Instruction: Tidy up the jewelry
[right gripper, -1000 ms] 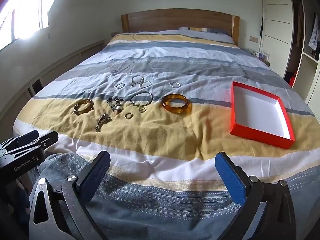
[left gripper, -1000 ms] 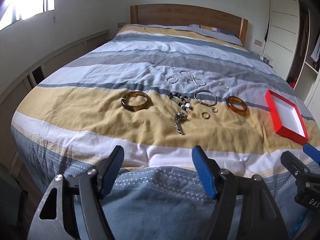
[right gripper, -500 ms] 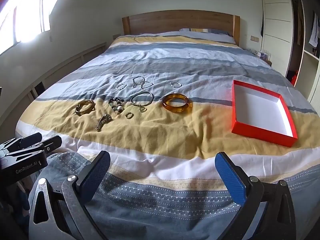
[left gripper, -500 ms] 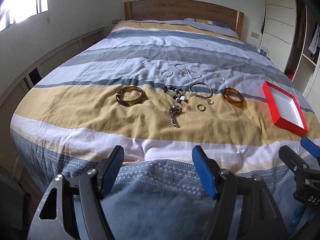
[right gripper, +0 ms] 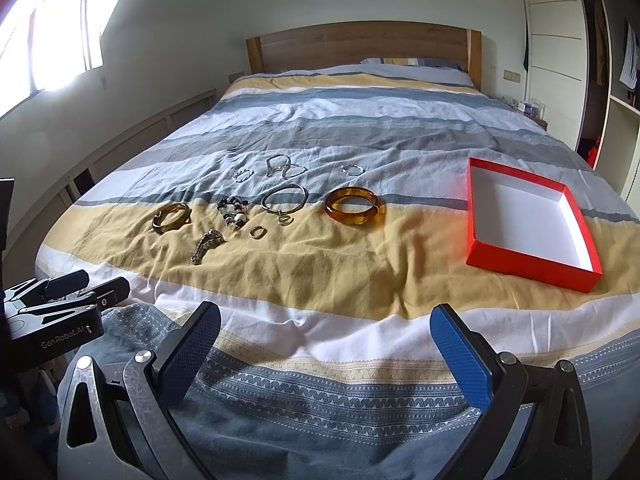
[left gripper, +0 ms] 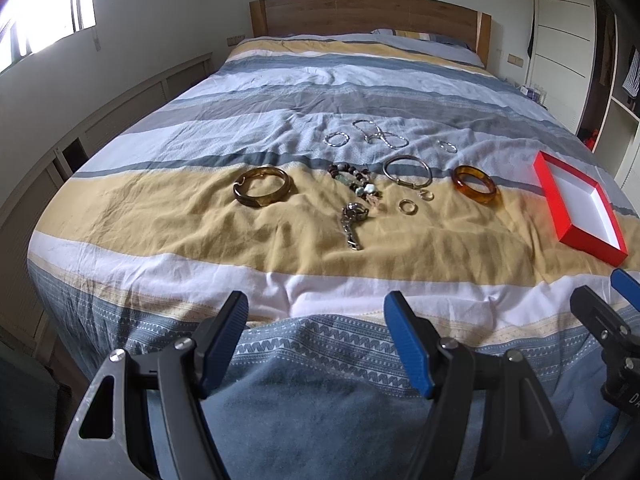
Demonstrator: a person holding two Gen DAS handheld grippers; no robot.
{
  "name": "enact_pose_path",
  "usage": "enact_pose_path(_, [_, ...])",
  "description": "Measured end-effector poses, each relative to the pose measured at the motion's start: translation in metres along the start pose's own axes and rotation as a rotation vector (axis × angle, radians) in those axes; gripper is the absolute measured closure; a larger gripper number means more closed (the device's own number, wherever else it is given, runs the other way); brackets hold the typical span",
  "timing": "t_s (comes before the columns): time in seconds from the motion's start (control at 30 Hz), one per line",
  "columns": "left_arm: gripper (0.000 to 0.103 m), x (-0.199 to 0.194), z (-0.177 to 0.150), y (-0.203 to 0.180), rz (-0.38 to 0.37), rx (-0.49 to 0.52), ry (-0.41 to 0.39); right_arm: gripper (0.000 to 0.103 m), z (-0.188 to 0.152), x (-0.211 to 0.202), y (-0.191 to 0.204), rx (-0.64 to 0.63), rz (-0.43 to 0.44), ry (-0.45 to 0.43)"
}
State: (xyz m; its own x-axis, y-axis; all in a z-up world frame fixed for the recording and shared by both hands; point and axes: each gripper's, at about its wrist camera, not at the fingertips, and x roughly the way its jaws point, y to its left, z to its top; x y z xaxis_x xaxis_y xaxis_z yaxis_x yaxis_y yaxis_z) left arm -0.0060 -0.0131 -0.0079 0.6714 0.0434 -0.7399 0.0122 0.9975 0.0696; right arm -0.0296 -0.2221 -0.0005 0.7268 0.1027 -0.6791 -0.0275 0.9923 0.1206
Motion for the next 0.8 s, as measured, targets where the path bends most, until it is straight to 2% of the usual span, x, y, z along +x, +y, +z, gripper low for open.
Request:
enact_pose_path(0.13, [0.034, 0.001, -0.001, 0.000, 0.024, 0.004, -0.016, 0.000, -0.002, 0.002, -0.002, 0.006, 0.011, 0.003])
enact_pose_path(0.3, [0.034, 0.007, 0.000, 0.004, 0.015, -0.008, -0.005, 0.001, -0.003, 0.005, -0.004, 0.009, 0.015, 0.006])
enact_pose_path(0.5, [0.034, 0.018, -0.002, 0.004, -0.006, 0.006, 0.032, 0.001, -0.004, 0.008, -0.003, 0.000, 0.009, 0.016])
enact_pose_path(0.8, [0.034, 0.018, 0.001, 0.009, -0.045, 0.020, 0.002, 0.008, -0.007, 0.014, 0.000, -0.008, 0.008, 0.044])
